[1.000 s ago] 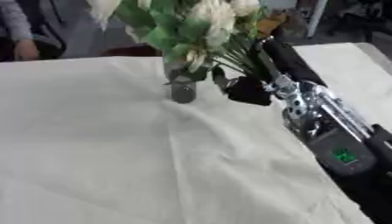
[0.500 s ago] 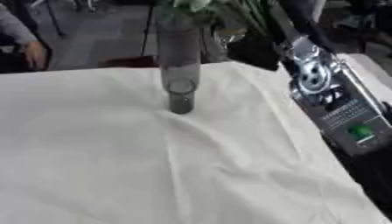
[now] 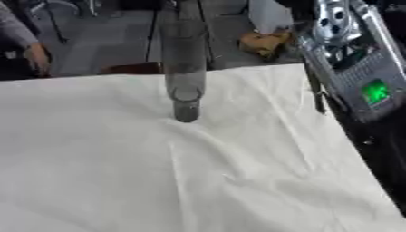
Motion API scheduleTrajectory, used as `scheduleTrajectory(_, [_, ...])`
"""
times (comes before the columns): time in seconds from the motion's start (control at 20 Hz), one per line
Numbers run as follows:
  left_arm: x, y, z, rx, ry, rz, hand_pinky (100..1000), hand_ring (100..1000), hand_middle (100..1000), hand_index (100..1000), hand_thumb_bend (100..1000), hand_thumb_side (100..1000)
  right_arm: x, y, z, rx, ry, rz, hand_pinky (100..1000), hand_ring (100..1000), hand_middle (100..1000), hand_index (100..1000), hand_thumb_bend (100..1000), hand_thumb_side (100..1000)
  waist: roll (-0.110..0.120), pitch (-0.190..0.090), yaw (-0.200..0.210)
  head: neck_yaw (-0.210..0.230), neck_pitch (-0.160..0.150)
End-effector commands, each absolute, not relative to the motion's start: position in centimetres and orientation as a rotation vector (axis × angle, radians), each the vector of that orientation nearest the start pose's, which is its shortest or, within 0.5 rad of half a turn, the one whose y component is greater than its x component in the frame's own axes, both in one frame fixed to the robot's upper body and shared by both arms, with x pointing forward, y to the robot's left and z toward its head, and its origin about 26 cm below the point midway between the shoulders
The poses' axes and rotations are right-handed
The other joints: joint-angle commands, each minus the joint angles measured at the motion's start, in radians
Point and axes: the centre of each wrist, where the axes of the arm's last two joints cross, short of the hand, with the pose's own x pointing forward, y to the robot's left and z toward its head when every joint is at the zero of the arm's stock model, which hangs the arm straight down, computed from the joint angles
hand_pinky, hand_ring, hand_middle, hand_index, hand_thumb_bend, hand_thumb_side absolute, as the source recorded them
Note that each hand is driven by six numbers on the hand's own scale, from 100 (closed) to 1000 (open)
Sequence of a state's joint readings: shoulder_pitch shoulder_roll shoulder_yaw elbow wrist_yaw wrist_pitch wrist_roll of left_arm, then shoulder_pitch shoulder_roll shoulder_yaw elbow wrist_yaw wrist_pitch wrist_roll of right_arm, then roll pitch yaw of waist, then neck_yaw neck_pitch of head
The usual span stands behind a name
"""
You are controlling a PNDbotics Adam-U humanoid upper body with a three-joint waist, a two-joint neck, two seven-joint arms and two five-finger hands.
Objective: Arrange flowers into the vase.
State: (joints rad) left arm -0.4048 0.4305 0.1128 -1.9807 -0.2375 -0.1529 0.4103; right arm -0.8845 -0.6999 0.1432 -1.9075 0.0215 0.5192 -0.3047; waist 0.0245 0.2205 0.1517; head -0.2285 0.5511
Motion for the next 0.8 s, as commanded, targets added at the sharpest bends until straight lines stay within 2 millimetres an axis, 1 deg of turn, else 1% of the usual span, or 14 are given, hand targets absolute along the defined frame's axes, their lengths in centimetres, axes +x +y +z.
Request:
scheduleTrajectory(0.05, [30.3,29.1,25.8,-0.957,3.391,0.082,803,908,940,974,100,1000,31.8,-23.5,39.0,-0.727,-2.364,0.235,100,100,100,100,173,476,0.006,-0.016,0.005,-0.007,-0.016])
scheduleTrajectory(0.15, [30.3,29.0,26.0,-0.95,3.391,0.084,803,908,940,974,100,1000,32.4,-23.6,39.6,-0.713,-2.415,0.189,100,100,100,100,154,479,0.009,-0.012,0.008,-0.012,-0.019])
scheduleTrajectory(0.4, [30.4,28.9,26.2,-0.937,3.389,0.09,803,908,939,975,100,1000,33.6,-23.6,41.3,-0.686,-2.53,0.072,100,100,100,100,100,457,0.011,0.002,0.015,-0.034,-0.013])
scheduleTrajectory(0.55, [30.4,28.9,26.2,-0.935,3.387,0.095,803,908,939,975,100,1000,34.4,-23.6,42.4,-0.685,-2.584,0.01,100,100,100,100,100,450,0.009,0.01,0.021,-0.044,-0.017])
scheduleTrajectory(0.8, [30.4,28.9,26.3,-0.935,3.386,0.103,802,907,939,975,100,1000,35.8,-23.8,43.7,-0.678,-2.62,-0.089,100,100,100,100,100,423,0.004,0.024,0.031,-0.057,-0.026])
